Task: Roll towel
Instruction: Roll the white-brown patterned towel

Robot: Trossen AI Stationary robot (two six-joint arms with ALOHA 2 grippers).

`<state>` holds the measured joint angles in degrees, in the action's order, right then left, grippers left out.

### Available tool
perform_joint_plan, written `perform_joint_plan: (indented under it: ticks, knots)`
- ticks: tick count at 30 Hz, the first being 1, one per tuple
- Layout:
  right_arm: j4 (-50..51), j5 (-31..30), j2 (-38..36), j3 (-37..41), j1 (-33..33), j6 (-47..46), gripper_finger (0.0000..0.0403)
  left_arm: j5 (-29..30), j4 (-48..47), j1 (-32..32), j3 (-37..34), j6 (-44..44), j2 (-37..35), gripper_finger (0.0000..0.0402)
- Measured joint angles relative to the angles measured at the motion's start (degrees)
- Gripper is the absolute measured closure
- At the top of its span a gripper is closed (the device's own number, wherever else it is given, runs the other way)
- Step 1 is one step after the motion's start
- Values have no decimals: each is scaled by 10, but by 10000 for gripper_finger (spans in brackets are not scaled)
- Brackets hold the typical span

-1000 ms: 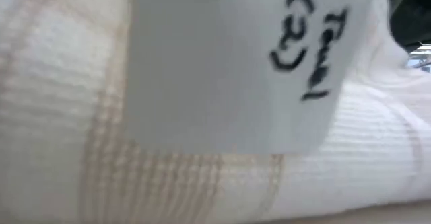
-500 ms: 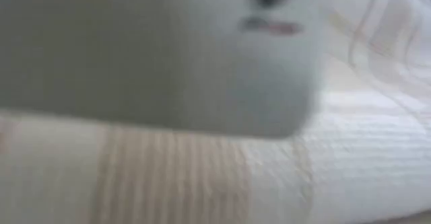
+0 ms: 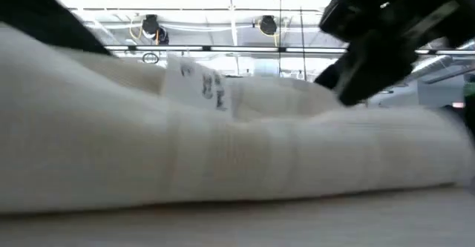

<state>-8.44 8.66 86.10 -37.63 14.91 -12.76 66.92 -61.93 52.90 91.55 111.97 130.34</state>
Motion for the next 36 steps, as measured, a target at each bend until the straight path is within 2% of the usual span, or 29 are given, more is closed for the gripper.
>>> perform_joint_plan:
  ticks: [4,8,11,15,20,26,30,33,36]
  knots:
    - [13,34,-32,0,-82,78,403,11,-154,-37,-1,53,-7,393]
    - [22,64,-74,-17,-161,122,403,15,-224,-70,-1,52,-44,393]
    - [34,118,-97,-39,-204,123,403,34,-236,-84,-1,47,-96,393]
    - [36,184,-126,-79,-231,82,403,29,-237,-99,0,34,-191,393]
    - [84,203,-150,-171,-262,33,403,37,-231,-109,0,-37,-311,393]
    - [208,249,-151,-289,-293,-69,403,42,-118,-111,0,-159,-404,393]
    - [308,313,-153,-341,-289,-161,403,36,-13,-98,0,-241,-429,393]
    - [358,362,-160,-372,-268,-236,403,1,98,-84,0,-308,-431,393]
    - [377,386,-174,-395,-235,-287,403,-37,247,-69,0,-400,-426,393]
